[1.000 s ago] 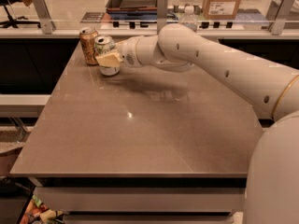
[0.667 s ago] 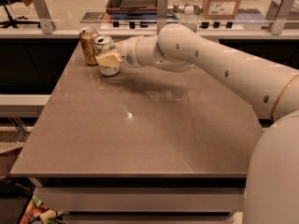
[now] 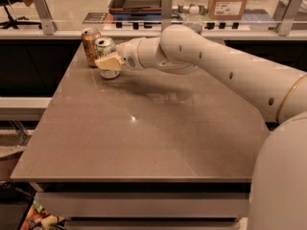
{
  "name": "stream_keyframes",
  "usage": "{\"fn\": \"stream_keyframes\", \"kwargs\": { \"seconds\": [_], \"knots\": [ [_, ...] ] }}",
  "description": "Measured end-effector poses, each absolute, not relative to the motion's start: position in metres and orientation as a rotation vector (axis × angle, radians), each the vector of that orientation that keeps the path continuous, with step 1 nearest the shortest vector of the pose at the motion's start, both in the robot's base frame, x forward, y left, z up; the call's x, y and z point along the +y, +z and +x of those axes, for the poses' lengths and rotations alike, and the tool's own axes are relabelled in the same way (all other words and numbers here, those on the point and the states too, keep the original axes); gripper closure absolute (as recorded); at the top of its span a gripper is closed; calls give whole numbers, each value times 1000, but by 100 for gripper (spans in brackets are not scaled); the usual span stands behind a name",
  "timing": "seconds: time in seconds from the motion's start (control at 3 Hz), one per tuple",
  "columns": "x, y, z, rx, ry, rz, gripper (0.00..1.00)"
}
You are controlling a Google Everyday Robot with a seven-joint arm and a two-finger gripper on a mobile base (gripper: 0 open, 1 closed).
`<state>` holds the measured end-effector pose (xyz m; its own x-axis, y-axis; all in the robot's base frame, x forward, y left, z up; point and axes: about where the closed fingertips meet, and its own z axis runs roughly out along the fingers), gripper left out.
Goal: Move 7up can near orange can
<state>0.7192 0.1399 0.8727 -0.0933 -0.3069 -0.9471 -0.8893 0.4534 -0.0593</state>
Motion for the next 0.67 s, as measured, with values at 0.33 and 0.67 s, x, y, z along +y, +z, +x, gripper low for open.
{"fn": "stream_keyframes", "kwargs": {
  "seconds": [0.33,0.67],
  "knots": [
    [142,872,719,1641,689,-1058,0],
    [142,872,718,1641,689,-1058,0]
  ]
}}
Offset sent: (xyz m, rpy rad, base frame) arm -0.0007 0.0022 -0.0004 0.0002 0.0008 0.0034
